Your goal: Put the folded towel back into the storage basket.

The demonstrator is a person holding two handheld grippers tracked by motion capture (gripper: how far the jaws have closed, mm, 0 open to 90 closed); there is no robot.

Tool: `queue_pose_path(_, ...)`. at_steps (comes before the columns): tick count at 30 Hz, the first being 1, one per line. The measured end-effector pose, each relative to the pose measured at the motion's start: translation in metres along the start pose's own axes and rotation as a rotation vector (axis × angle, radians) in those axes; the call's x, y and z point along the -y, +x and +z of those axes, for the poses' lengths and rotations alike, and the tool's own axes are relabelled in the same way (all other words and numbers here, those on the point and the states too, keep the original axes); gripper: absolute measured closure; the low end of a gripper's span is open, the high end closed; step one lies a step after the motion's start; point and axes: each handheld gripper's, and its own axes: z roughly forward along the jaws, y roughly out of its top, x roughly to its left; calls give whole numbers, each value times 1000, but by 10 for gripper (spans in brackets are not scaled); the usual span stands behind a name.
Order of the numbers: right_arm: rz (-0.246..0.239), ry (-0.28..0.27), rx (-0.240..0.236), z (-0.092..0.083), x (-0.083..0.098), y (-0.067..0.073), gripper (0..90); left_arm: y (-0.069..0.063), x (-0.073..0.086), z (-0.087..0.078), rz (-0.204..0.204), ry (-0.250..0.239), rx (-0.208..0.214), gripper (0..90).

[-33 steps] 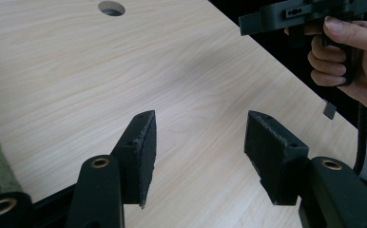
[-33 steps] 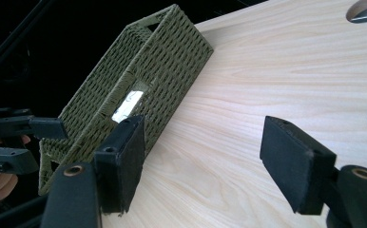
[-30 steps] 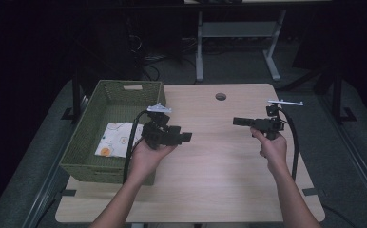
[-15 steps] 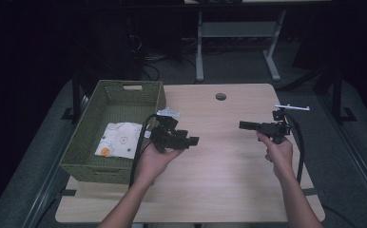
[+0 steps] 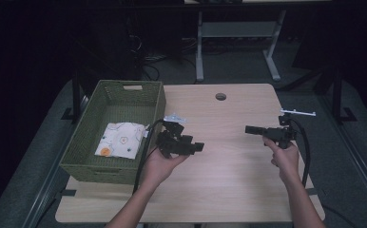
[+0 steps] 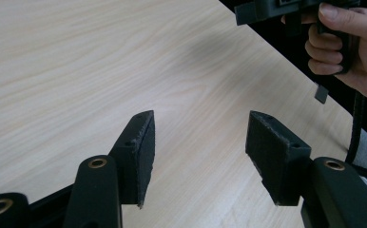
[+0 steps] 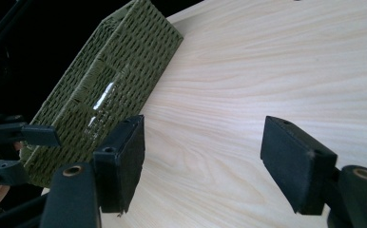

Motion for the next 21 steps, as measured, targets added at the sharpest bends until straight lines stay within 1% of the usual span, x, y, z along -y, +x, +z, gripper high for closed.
queue_pose_path(3,10,-1,6,-3,4,-5,311,-2,3,6,7,17,0,433)
queue_pose_path(5,14,4,11,-5,6,-8,310,-3,5,9,0,18,6,433)
queue_pose_path(9,24,5,15,-7,10,-14,309,-4,8,13,3,28,12,429)
queue_pose_path(12,32,5,12,-9,13,-17,309,-5,10,16,1,27,17,428)
queue_pose_path(13,28,6,13,-9,13,-18,306,-6,11,16,-4,23,19,428)
queue_pose_path(21,32,7,21,-15,19,-22,305,-7,18,20,-4,28,27,422)
